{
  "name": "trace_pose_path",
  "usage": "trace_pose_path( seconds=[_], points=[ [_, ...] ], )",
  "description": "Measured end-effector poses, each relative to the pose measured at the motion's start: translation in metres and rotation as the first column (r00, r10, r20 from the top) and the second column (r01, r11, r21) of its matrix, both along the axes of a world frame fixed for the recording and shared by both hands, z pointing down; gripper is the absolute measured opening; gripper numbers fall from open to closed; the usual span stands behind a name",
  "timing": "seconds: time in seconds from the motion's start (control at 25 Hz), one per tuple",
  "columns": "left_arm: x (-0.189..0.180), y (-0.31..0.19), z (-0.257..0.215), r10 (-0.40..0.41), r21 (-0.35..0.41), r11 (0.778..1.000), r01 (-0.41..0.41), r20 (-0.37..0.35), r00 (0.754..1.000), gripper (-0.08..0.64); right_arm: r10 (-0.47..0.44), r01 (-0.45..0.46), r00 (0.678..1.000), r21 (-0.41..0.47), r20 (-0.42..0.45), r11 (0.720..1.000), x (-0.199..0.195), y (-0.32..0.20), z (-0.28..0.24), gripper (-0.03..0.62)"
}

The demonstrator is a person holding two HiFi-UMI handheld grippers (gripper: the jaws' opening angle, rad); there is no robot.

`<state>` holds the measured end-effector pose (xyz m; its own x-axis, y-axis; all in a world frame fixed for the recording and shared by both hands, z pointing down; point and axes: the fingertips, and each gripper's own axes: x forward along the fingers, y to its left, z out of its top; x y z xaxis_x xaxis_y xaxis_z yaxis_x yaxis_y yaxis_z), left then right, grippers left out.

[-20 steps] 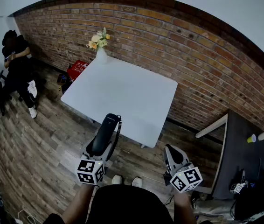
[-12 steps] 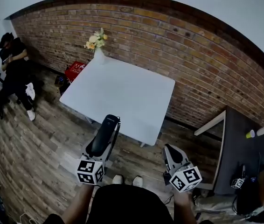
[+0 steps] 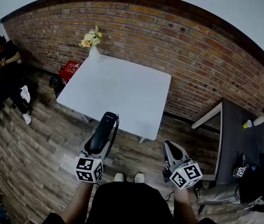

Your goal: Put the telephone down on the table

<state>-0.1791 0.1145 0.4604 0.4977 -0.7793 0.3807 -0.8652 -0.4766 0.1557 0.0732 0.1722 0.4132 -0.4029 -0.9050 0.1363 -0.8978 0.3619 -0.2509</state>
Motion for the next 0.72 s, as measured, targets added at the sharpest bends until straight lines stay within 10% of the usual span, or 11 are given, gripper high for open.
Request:
trace_pose_path(
  seconds=[0.72],
  points=[
    [-0.037, 0.0, 0.014, 0.046, -0.001, 0.999, -0.046, -0.018, 0.999, 0.279, 0.018, -0.018, 1.0, -0.038, 0.0, 0.999, -0.044, 0.017, 0.012, 0.023]
  ],
)
